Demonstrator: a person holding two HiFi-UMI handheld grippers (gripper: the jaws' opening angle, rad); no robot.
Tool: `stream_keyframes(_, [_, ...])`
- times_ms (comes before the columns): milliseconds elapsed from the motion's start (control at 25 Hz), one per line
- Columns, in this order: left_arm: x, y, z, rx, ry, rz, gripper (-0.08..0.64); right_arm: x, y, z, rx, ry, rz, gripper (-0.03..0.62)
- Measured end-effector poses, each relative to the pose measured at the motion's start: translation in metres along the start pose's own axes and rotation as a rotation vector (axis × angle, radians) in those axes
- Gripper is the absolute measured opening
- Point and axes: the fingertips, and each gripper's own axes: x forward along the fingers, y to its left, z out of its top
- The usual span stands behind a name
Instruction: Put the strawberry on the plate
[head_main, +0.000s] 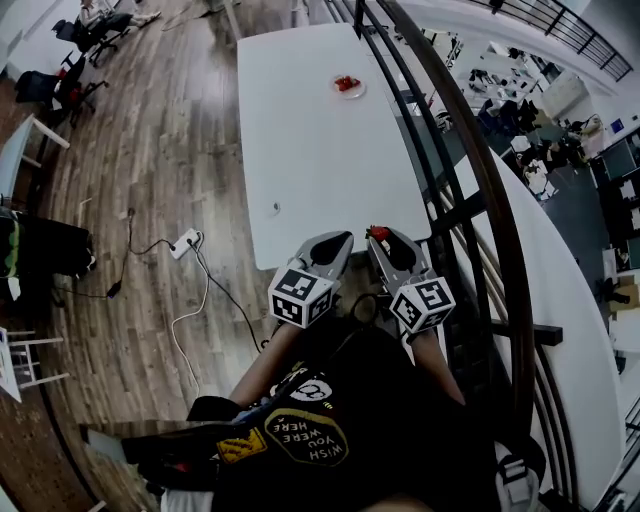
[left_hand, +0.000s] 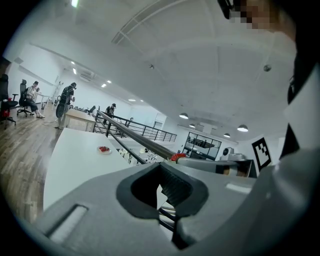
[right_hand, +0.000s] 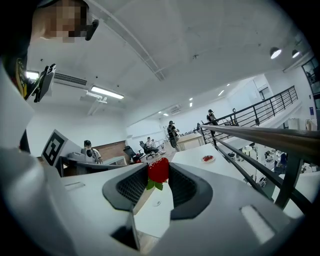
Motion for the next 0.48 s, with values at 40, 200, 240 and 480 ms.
stream_keyframes(40, [0.003,0.006,0.004,0.003,-0.003,-0.006,0.003,0.007,-0.003,0.001,-0.004,-0.001,-0.008,0.13])
stream_keyframes(200, [0.014,0.034,0.016,0.004,-0.005,-0.034,0.003,0.04,-0.006,0.009,-0.029,0.0,-0.03,0.13])
stream_keyframes(240, [0.016,0.041,0.017,-0.002,-0.001,-0.042,0.003,0.046,-0.005,0.01,-0.027,-0.002,-0.035,0.13])
stream_keyframes(480, [0.023,0.063,0.012,-0.02,0.039,-0.077,0.003,0.062,-0.004,0.008,-0.005,0.01,-0.068,0.13])
